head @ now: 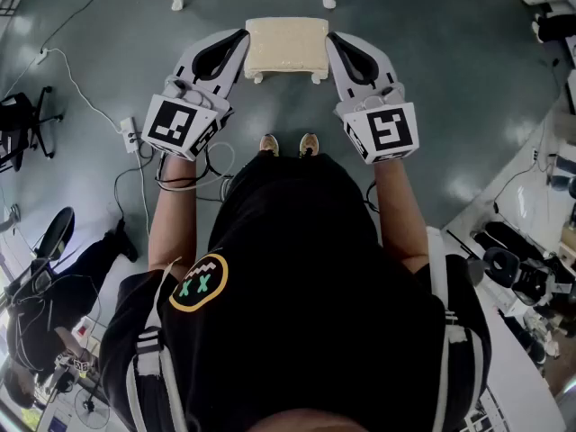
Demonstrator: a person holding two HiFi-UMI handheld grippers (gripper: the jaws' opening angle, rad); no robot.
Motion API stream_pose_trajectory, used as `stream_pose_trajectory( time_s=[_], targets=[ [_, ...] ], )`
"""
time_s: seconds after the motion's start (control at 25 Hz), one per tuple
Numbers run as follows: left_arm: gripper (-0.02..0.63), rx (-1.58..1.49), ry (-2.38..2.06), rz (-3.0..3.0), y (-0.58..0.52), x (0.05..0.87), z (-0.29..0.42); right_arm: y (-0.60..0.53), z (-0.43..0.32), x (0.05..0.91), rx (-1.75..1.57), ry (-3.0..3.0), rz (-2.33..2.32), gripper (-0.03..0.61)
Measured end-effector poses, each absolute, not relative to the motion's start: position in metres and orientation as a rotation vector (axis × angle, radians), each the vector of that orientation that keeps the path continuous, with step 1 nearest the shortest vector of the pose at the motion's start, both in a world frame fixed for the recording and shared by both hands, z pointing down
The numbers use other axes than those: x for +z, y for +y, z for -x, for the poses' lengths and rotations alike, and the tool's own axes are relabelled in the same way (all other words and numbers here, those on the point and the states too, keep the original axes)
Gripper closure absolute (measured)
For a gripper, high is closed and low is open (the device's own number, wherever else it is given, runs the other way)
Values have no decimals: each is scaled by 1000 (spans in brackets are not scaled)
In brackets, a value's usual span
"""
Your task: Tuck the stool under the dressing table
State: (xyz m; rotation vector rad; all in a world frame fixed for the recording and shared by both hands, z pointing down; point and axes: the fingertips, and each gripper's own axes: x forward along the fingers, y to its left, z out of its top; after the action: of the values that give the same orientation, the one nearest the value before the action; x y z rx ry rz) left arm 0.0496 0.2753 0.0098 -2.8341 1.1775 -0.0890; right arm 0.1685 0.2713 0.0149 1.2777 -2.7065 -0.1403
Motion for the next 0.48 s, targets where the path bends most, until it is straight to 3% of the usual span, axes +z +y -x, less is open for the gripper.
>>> stream_pose_trajectory(
  time_s=[0.48],
  targets=[
    [591, -81, 1201, 2823, 270, 8, -47, 268, -162, 10, -141, -2728, -1254, 558]
  ],
)
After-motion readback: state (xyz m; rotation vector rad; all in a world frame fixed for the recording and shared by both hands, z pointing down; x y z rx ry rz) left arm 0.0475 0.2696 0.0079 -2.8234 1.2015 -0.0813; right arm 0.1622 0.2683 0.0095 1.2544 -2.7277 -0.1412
